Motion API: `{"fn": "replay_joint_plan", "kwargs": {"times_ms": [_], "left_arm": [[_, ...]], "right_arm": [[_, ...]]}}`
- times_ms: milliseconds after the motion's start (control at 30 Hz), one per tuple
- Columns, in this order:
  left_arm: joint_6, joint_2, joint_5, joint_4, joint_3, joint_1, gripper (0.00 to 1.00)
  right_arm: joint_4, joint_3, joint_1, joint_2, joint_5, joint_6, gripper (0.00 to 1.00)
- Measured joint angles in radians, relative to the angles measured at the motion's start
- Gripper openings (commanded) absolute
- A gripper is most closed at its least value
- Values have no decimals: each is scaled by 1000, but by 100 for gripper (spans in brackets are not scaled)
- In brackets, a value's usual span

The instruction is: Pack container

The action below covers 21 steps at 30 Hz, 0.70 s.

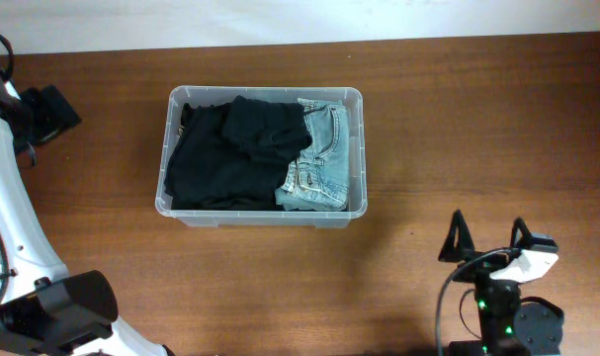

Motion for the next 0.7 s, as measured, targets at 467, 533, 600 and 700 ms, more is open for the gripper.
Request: {"fn": "replay_joint_plan", "kwargs": {"times_ms": [467,533,600,700], "left_arm": [[0,0,0,0,0,0,100],[0,0,0,0,0,0,99],[0,0,0,0,0,0,99],[0,0,0,0,0,0,100]], "right_arm": [[245,-191,0,-1,-57,-127,98],[269,-210,0,-1,-57,-129,98],[283,-230,0,-1,-57,-130,98],[285,-245,0,-1,-58,-130,99]]}}
